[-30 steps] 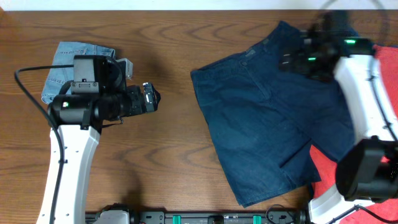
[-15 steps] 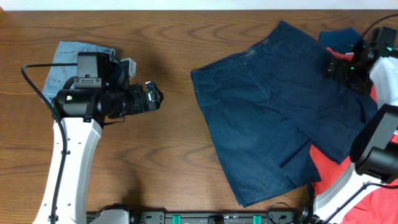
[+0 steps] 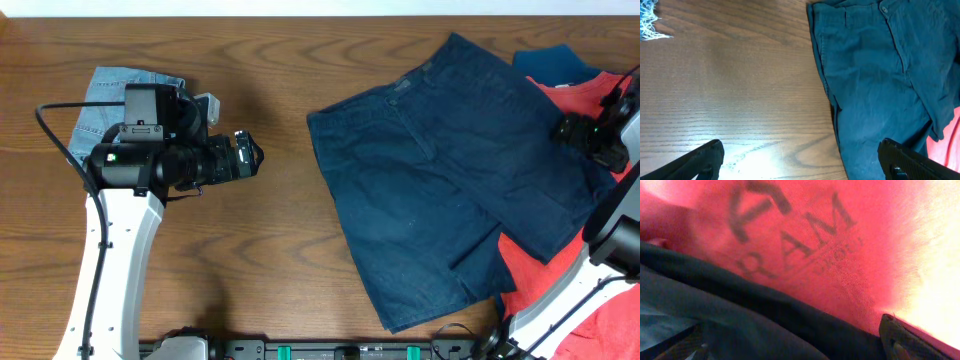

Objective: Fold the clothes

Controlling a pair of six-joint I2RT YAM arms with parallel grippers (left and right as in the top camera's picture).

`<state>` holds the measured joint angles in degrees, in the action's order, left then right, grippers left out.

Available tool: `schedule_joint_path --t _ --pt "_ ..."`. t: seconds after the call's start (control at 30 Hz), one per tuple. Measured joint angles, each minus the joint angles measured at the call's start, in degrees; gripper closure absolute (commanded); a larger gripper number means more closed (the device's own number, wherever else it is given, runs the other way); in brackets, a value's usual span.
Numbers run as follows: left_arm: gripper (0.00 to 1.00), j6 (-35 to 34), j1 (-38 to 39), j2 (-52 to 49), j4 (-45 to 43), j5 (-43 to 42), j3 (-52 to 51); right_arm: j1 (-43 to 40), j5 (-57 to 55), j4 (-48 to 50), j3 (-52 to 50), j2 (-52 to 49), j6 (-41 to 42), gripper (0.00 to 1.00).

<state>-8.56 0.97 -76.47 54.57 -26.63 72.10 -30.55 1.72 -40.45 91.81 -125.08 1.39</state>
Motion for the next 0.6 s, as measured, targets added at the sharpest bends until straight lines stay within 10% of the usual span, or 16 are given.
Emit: schedule_joint_path --t 0.6 --pt "0.01 0.0 0.0 0.0 0.0 0.0 0.0 -1.6 9.5 -1.3 0.1 -0.6 -5.9 0.88"
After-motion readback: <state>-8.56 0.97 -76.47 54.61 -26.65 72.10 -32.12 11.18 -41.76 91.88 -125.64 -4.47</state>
